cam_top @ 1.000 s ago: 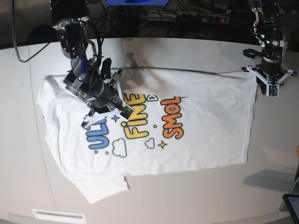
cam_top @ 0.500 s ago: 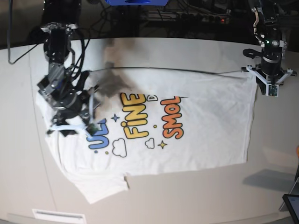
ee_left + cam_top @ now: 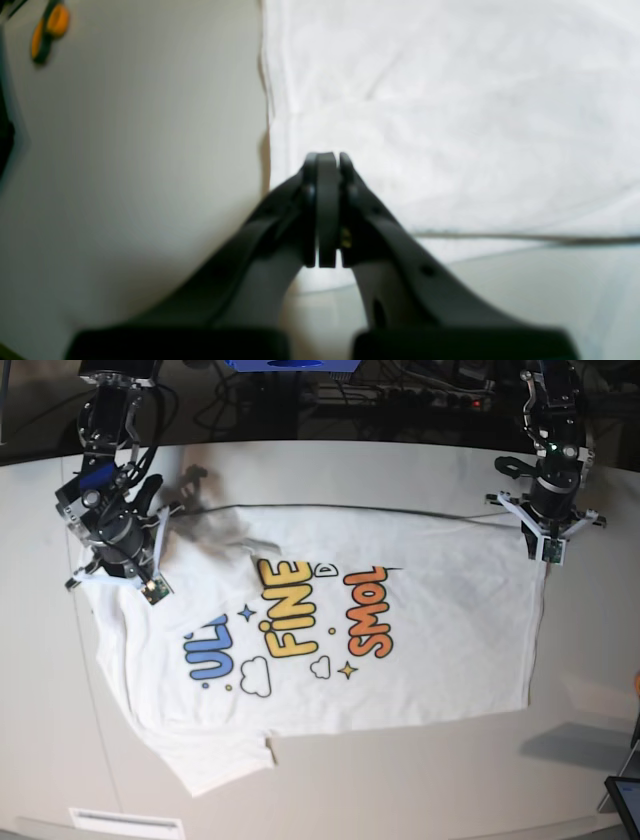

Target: Fold the T-shirt properly

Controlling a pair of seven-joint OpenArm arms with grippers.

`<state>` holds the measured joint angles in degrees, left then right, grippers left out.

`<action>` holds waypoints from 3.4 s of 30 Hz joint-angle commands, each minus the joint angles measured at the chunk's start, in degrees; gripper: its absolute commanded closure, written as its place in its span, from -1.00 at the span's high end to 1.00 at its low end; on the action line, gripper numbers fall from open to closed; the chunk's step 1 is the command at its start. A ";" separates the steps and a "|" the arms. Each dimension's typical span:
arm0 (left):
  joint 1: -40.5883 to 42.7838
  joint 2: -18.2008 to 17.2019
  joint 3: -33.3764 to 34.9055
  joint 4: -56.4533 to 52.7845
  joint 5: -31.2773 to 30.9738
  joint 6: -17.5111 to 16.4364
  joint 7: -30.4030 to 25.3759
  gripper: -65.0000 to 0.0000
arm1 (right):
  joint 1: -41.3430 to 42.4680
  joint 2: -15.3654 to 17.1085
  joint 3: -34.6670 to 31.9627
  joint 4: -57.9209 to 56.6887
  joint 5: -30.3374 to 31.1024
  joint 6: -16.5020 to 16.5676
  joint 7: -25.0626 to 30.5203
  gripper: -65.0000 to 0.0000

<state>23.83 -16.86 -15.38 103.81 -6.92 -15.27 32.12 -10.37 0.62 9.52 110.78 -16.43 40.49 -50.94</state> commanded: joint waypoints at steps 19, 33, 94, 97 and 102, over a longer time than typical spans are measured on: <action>-3.48 -4.10 0.04 -16.12 0.02 0.01 -5.44 -1.00 | 0.48 3.03 0.37 -4.36 0.03 -0.49 1.05 -0.98; -2.96 -4.72 -0.14 -16.73 -0.07 0.01 -5.53 -1.00 | -0.22 5.14 3.27 -11.05 0.03 -0.49 7.11 -0.98; -27.04 -5.60 -8.76 -14.27 -0.07 -0.07 8.01 -0.91 | 26.94 5.05 2.83 -18.52 0.21 -0.49 -0.01 -0.83; -26.08 -5.25 -8.76 -11.63 -0.51 -0.07 9.24 -0.85 | 26.68 4.78 3.18 -17.46 0.12 -0.49 -1.33 -0.83; -15.35 -2.26 -8.76 -1.17 -0.77 -0.07 9.33 -0.94 | 16.74 3.99 3.01 -6.65 0.12 -0.49 -3.52 -0.83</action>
<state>9.02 -18.39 -24.01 101.49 -7.62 -15.40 42.46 5.26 4.62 12.62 103.07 -16.62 40.36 -55.37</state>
